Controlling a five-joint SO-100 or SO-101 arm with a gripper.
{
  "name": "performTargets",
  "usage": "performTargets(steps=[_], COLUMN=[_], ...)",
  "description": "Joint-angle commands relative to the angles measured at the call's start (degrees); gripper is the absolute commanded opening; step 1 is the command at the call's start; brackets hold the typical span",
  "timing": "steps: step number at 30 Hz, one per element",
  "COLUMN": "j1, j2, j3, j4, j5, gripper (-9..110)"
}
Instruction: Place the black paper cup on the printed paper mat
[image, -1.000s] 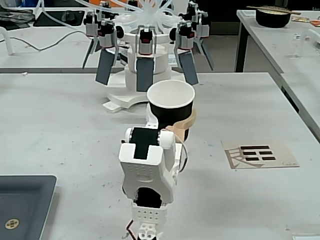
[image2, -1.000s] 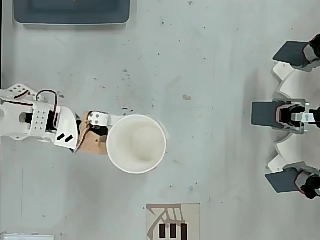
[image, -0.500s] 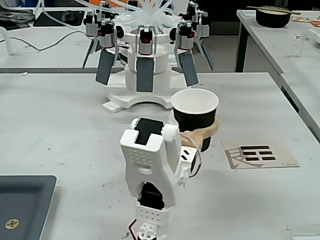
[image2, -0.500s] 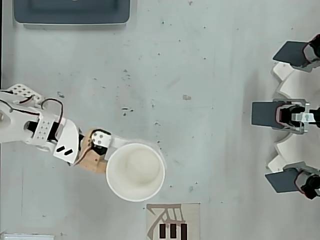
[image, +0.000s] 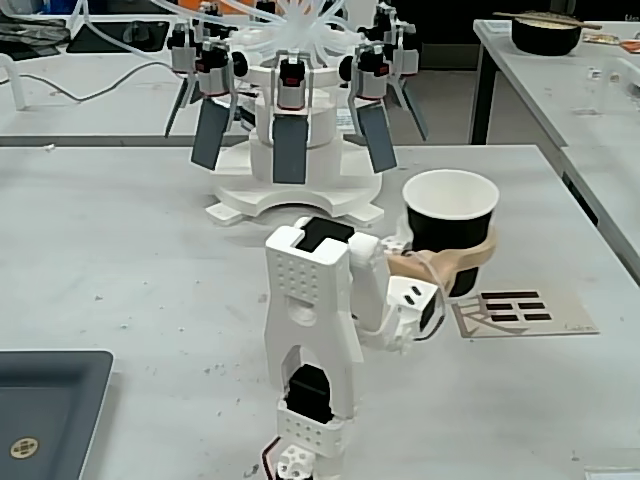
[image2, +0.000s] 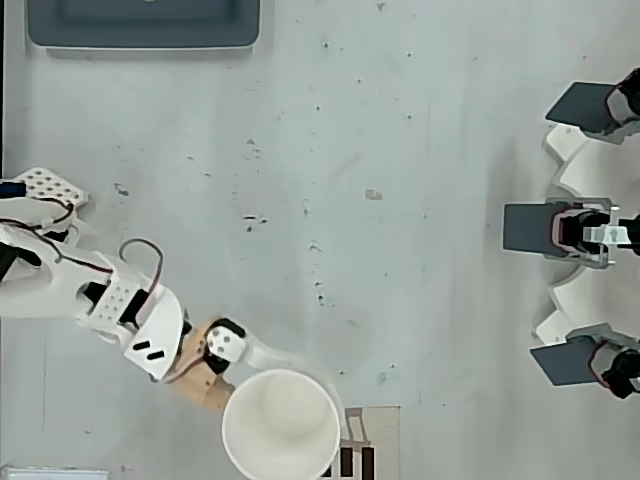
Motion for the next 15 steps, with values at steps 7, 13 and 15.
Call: performTargets(steps=[7,13,15], j1=[3.8,5.4,6.0], j2=[-10.4,-19.0,-21.9], j3=[-15.7,-25.9,-29.1], j4=[3.0,3.6,3.6], j5=[0.4,0.4,0.4], gripper=[10,10,10])
